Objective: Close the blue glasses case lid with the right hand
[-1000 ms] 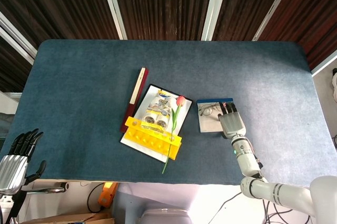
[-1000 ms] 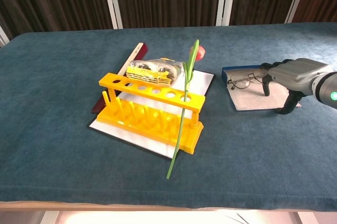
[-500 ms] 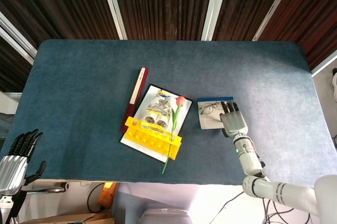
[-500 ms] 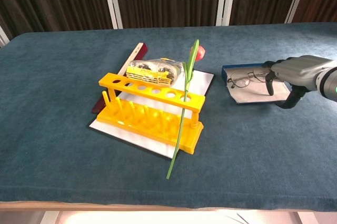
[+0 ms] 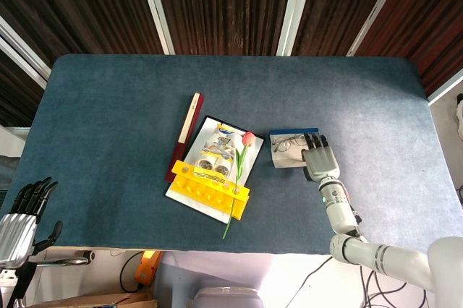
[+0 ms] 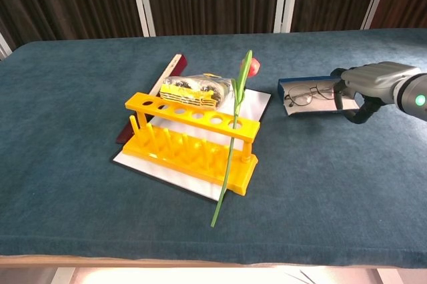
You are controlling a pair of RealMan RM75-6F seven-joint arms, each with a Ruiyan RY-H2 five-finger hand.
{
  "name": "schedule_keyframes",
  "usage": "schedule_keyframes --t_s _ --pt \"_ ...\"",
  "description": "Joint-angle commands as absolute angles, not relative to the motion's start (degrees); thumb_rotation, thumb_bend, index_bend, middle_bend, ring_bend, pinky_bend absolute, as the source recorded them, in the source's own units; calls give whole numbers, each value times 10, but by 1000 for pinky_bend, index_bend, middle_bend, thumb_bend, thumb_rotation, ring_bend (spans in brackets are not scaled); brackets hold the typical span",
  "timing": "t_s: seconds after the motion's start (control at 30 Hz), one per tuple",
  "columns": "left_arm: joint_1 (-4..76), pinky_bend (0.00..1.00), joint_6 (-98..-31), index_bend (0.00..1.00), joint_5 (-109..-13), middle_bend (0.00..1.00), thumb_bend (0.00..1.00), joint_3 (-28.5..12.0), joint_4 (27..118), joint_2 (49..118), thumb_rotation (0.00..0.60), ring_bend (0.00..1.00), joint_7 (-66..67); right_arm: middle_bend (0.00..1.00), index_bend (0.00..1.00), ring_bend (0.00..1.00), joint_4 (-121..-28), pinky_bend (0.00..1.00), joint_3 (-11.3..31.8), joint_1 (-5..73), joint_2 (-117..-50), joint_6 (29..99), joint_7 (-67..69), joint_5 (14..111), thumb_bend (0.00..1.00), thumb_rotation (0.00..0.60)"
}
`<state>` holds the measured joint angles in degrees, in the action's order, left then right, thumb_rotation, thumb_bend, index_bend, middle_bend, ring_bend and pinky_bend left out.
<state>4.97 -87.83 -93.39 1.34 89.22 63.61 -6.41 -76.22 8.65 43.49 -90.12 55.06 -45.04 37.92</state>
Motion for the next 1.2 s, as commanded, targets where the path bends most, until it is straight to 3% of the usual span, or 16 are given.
schedule_keyframes --t_s 0.03,0.33,0.77,1.03,1.2 --pt "50 67 -880 0 -935 0 418 13 891 636 600 0 -66 13 560 0 -737 24 99 443 -908 544 -446 361 742 600" --pt "51 67 -875 0 -932 0 419 12 892 636 600 0 -63 38 580 0 -683 25 110 458 -932 525 -436 343 747 600" --pt "52 67 -873 0 -932 0 419 13 893 636 600 0 -62 77 609 0 -665 69 102 458 -945 550 -440 357 519 600" --pt "53 67 -871 0 -932 0 419 13 893 636 600 0 -61 127 673 0 -650 99 102 454 -953 553 -435 369 511 600" --pt "53 68 -870 0 -932 0 420 13 892 636 600 0 -62 140 692 0 -652 104 109 451 -951 557 -424 378 561 600"
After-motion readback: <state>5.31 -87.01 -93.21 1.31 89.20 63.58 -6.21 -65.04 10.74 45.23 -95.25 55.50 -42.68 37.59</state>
